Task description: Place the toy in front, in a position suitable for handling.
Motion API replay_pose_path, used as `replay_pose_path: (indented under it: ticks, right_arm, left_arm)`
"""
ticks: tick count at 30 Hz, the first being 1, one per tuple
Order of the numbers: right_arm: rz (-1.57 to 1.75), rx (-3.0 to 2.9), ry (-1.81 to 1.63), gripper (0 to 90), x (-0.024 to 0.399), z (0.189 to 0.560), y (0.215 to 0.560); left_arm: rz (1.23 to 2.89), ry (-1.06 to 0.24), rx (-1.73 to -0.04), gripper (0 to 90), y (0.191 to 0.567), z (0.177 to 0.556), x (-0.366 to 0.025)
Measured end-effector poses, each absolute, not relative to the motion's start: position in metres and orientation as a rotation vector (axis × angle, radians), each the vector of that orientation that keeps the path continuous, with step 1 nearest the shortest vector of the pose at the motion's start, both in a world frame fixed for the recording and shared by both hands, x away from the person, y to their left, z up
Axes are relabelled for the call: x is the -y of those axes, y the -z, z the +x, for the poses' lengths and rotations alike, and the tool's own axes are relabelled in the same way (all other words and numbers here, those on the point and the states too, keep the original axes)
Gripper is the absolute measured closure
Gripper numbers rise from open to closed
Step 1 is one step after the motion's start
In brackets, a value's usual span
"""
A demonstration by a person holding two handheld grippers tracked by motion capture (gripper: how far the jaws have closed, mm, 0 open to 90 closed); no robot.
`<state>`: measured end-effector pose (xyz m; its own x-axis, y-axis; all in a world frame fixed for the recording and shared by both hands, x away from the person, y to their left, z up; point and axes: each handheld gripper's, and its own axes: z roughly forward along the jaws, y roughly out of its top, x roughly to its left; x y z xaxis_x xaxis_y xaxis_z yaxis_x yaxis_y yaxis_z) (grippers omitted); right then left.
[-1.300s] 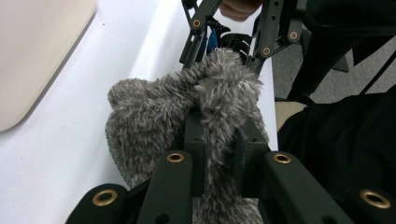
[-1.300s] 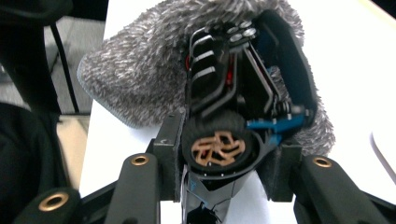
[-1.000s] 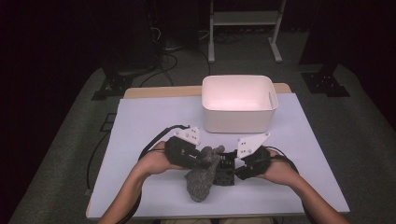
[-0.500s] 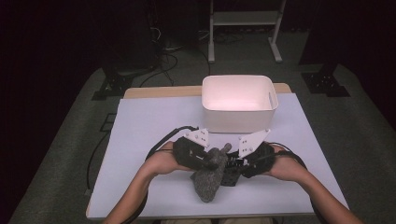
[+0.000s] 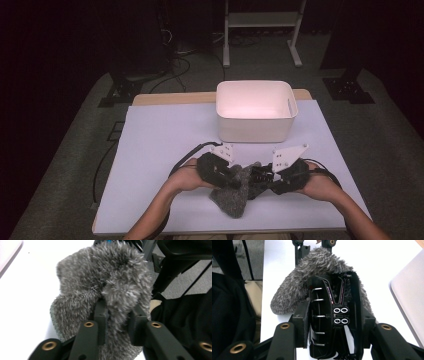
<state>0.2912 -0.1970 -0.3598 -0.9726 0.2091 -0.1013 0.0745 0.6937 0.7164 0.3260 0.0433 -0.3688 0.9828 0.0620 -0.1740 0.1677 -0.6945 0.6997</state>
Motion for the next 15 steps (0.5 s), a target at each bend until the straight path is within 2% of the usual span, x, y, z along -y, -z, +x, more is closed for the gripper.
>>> replay_pose_path:
  ticks: [3, 10, 15]
  right_arm:
    - [0.243, -2.721, -1.166, 54.0, 0.200, 0.292, 0.362]
    - [0.254, -2.702, -1.198, 53.9, 0.207, 0.290, 0.367]
    - [0.265, -2.717, -1.166, 53.7, 0.215, 0.289, 0.367]
  left_arm:
    - [2.336, 0.189, -0.166, 67.4, 0.370, 0.326, -0.041]
    - [2.347, 0.187, -0.167, 64.8, 0.377, 0.325, -0.038]
    - [2.358, 0.153, -0.130, 74.8, 0.379, 0.320, -0.032]
